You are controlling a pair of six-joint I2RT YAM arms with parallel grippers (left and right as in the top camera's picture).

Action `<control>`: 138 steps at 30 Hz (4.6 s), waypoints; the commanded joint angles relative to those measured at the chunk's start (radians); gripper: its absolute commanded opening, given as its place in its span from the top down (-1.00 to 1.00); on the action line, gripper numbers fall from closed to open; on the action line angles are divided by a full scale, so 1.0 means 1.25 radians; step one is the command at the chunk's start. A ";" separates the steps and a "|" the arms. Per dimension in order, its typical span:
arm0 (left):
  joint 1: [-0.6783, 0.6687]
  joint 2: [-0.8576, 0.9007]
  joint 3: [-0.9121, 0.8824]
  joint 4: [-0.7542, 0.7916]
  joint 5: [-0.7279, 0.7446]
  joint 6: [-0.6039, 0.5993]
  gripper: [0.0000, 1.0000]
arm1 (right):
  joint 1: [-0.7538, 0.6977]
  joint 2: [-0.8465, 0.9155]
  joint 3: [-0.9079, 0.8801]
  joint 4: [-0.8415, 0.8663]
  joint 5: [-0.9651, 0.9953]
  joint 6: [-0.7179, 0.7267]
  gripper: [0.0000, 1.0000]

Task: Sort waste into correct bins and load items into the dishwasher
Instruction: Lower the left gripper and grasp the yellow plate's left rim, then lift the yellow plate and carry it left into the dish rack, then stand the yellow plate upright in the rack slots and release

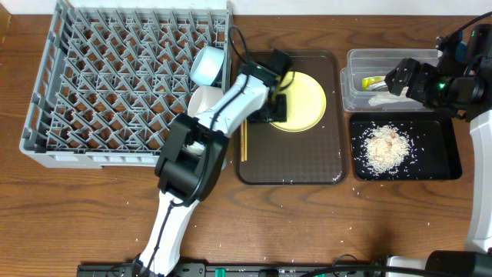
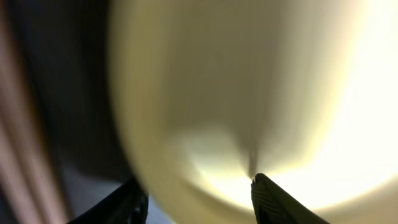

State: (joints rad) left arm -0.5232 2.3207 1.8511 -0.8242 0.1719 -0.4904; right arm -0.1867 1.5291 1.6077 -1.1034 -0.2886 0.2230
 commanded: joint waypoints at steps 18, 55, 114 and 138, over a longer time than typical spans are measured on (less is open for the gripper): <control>0.048 -0.003 -0.092 0.166 0.045 -0.112 -0.20 | 0.004 0.001 0.011 -0.001 -0.005 -0.002 -0.98; 0.048 -0.236 -0.258 0.335 0.105 -0.001 0.85 | 0.004 0.001 0.011 -0.001 -0.005 -0.002 -0.98; 0.330 -0.420 -0.290 0.286 -0.565 0.413 0.85 | 0.004 0.001 0.011 -0.001 -0.005 -0.002 -0.98; 0.343 -0.418 -0.226 0.276 -0.226 0.262 0.85 | 0.004 0.001 0.011 -0.001 -0.005 -0.002 -0.98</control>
State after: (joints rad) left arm -0.1078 1.7870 1.4994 -0.4400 -0.1390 -0.0757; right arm -0.1867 1.5291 1.6073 -1.1034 -0.2886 0.2230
